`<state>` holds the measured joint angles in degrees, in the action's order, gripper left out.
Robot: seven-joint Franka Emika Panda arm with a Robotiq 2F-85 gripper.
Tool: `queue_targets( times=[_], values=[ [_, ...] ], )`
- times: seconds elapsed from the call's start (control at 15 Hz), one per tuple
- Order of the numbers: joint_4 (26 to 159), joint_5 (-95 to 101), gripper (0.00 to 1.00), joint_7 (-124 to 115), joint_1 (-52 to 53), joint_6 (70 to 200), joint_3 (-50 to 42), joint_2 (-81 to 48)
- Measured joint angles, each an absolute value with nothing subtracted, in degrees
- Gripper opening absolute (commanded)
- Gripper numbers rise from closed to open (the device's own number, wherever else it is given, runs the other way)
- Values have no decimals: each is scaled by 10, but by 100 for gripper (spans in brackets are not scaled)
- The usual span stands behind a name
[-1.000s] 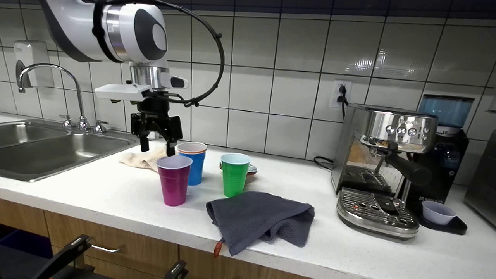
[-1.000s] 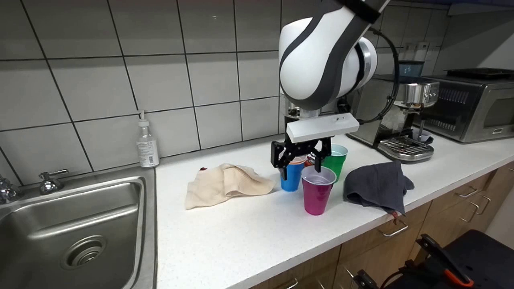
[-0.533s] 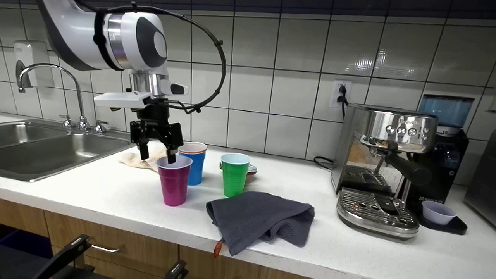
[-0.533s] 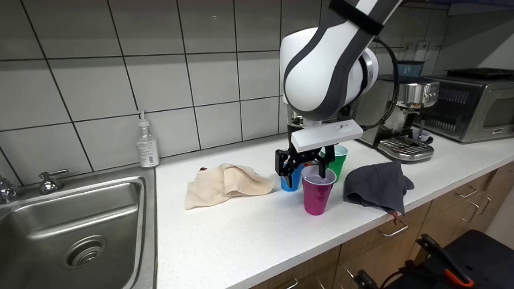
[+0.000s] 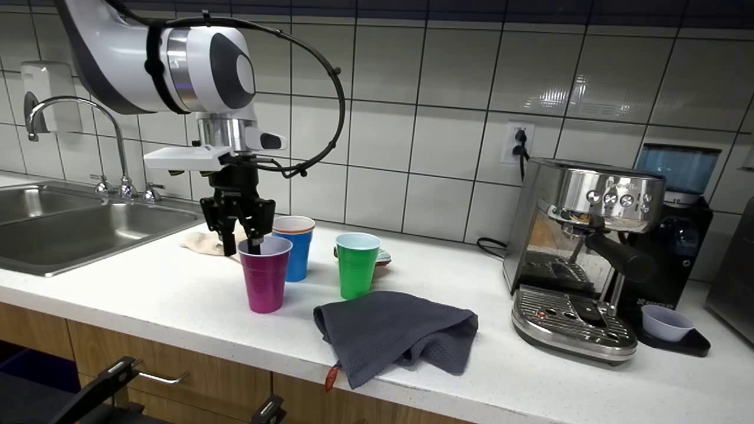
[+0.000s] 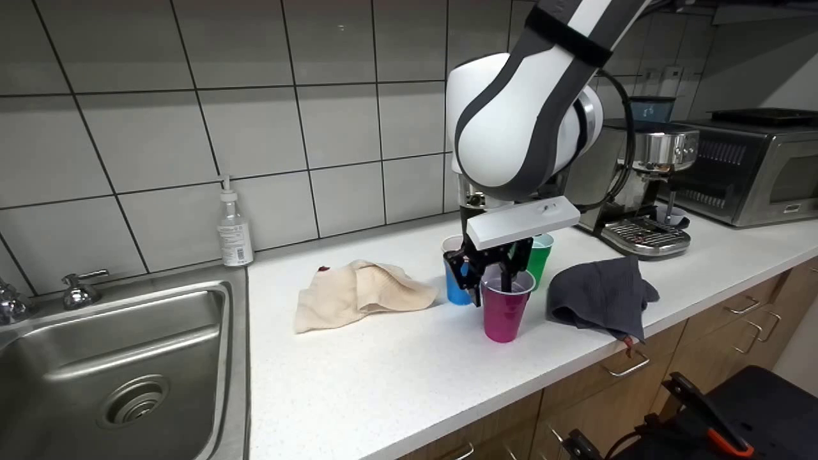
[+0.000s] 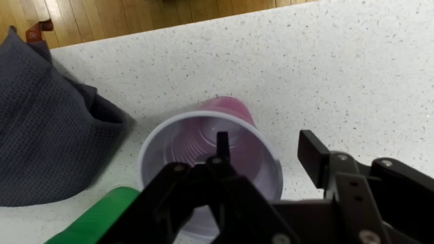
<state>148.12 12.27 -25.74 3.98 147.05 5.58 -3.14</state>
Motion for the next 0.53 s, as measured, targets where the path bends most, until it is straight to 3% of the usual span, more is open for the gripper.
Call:
queue_targets(
  times=[0.2, 0.53],
  values=[
    [1481, 129, 3, -261, 42, 1471, 52, -32],
    [1481, 135, 1, -266, 44, 1472, 51, -32]
  ],
)
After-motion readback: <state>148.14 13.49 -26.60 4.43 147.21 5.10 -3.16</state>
